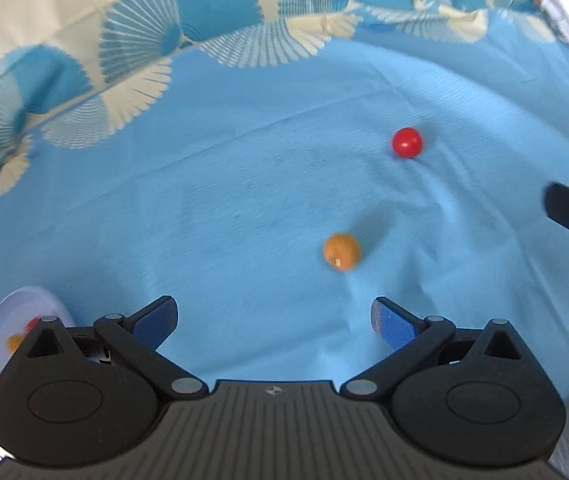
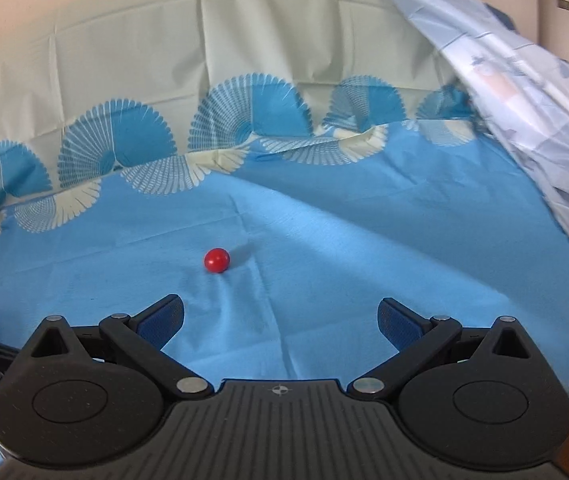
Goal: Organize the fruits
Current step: 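Grasp a small yellow fruit with the left gripper while the right gripper grasps a red tomato, then carry the yellow fruit and red tomato over the blue plate with both grippers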
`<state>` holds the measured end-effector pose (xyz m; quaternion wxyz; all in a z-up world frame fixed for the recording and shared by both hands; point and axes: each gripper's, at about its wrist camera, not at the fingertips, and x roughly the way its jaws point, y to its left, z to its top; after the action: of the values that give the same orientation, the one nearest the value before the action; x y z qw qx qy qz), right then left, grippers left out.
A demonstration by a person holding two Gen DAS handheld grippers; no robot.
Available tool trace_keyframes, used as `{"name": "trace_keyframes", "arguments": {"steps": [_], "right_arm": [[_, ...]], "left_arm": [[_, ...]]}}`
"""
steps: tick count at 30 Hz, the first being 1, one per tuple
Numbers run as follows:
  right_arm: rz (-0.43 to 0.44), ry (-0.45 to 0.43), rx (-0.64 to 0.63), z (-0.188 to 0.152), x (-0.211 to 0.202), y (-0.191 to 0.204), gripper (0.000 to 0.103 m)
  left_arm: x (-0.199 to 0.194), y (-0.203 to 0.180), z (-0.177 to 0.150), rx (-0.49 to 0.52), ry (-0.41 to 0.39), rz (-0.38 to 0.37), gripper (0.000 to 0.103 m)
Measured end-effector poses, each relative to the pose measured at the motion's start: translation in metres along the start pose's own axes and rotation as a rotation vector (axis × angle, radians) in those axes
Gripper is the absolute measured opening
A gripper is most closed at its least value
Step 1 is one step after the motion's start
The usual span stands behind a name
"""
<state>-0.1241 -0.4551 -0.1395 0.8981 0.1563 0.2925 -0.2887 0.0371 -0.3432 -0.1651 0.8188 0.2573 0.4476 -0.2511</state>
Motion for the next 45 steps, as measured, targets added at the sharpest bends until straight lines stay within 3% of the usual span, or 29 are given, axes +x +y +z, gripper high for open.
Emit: {"name": "trace_keyframes", "arguments": {"steps": [8, 11, 13, 14, 16, 17, 18, 19, 20, 21, 24, 28, 33, 39, 45], "right_arm": [[0.105, 0.067, -0.118, 0.017, 0.126, 0.018, 0.102], [0.136, 0.041, -0.188, 0.017, 0.154, 0.033, 0.102], [0.147, 0.085, -0.233, 0.012, 0.174, 0.042, 0.102], [0.133, 0.051, -0.255, 0.008, 0.175, 0.045, 0.102], [0.142, 0.010, -0.290, 0.004, 0.173, 0.049, 0.100], [0.158, 0.004, -0.285, 0.003, 0.171, 0.047, 0.096], [0.155, -0.007, -0.286, 0.003, 0.169, 0.047, 0.083], [0.148, -0.018, -0.291, 0.003, 0.167, 0.047, 0.062], [0.150, -0.020, -0.293, 0.004, 0.164, 0.046, 0.051], [0.151, -0.018, -0.290, 0.005, 0.163, 0.046, 0.034], [0.130, 0.008, -0.235, 0.010, 0.159, 0.041, 0.032], [0.104, -0.007, -0.164, 0.017, 0.134, 0.035, 0.032], [0.133, -0.043, -0.142, 0.018, 0.071, 0.041, 0.032], [0.205, -0.089, -0.182, 0.003, -0.021, 0.074, 0.032], [0.327, -0.073, -0.205, -0.024, -0.100, 0.119, 0.032]], "left_arm": [[0.068, -0.004, 0.023, 0.019, 0.044, -0.054, 0.103], [0.073, 0.007, 0.025, -0.021, 0.047, -0.101, 0.103], [0.075, 0.013, 0.024, -0.048, 0.051, -0.124, 0.103], [0.075, 0.015, 0.023, -0.056, 0.050, -0.128, 0.103], [0.070, 0.017, 0.020, -0.072, 0.043, -0.139, 0.092], [0.065, 0.017, 0.020, -0.078, 0.028, -0.138, 0.073], [0.060, 0.017, 0.020, -0.071, 0.019, -0.149, 0.049], [0.057, 0.017, 0.020, -0.066, 0.022, -0.164, 0.037], [0.055, 0.017, 0.021, -0.071, 0.029, -0.176, 0.030], [0.052, 0.016, 0.021, -0.078, 0.031, -0.188, 0.030], [0.040, 0.016, 0.019, -0.060, 0.013, -0.173, 0.030], [0.013, 0.020, 0.016, -0.071, 0.016, -0.154, 0.030], [-0.039, 0.041, 0.001, -0.090, 0.022, -0.082, 0.030], [-0.113, 0.087, -0.038, -0.149, -0.005, -0.033, 0.030], [-0.176, 0.140, -0.093, -0.225, -0.018, 0.038, 0.031]]}}
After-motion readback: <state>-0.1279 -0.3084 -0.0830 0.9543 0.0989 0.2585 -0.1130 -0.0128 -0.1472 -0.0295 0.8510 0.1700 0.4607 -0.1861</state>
